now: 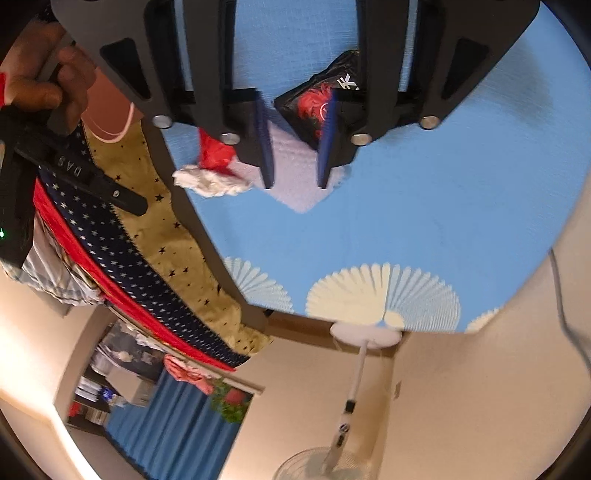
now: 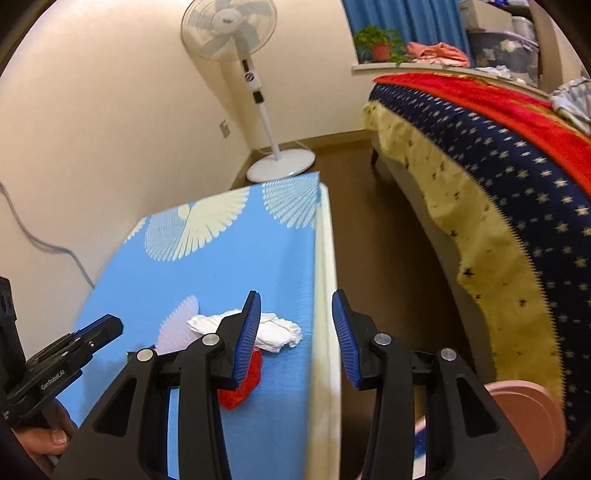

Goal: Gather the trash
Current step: 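Grasp the white bubble-wrap sleeve with the left tool while the right tool grasps white tissue, then lift and carry the bubble wrap and tissue over the pink bin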

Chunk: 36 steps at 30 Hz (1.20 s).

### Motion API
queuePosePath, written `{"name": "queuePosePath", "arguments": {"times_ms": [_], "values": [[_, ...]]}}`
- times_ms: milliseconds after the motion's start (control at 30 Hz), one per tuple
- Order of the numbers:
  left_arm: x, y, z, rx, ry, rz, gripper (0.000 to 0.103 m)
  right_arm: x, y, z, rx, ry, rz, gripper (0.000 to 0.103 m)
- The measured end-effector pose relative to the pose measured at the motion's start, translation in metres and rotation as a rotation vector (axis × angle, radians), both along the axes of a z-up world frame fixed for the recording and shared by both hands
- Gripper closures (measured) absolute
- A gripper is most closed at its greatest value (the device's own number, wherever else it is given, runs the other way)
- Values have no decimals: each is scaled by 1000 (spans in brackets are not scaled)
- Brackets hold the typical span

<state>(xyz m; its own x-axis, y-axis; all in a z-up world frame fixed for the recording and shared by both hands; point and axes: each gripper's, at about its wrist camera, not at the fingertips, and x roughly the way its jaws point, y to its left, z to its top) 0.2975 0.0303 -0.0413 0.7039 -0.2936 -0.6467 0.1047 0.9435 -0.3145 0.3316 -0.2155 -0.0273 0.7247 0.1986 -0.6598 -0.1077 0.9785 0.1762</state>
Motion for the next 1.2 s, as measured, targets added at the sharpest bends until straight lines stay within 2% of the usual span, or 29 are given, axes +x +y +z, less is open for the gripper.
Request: {"name": "queuePosePath", "arguments": {"times_ms": [100, 167, 200, 300, 433, 500, 633, 667, 700, 767, 867, 1033, 1200], "values": [[5, -3, -9, -13, 20, -4, 61, 10, 8, -12, -4, 7, 41, 58], [8, -6, -15, -15, 38, -9, 55, 15, 12, -18, 10, 17, 63, 46], [10, -8, -19, -24, 53, -13, 53, 17, 14, -20, 14, 21, 76, 44], [16, -10, -28, -64, 93, -31, 50, 24, 24, -27, -18, 31, 108, 41], [20, -13, -38, -72, 127, -43, 50, 31, 29, -39, -11, 76, 134, 41], [21, -12, -41, -91, 133, -43, 53, 32, 30, -42, 0, 90, 137, 44], [24, -12, -41, -105, 131, -54, 73, 32, 37, -43, -25, 101, 163, 57], [24, -13, -40, -104, 130, -62, 79, 32, 39, -44, -34, 107, 171, 67], [24, -14, -39, -92, 130, -63, 84, 32, 40, -45, -39, 113, 177, 70], [24, -14, -38, -70, 130, -66, 89, 30, 41, -45, -46, 117, 188, 81], [24, -9, -31, -61, 120, -52, 90, 28, 42, -42, -58, 113, 187, 90], [21, -3, -15, -27, 84, -27, 91, 24, 40, -25, -49, 78, 169, 91], [12, -5, 0, 26, 39, -45, 91, 13, 37, -6, -32, 44, 147, 92]]}}
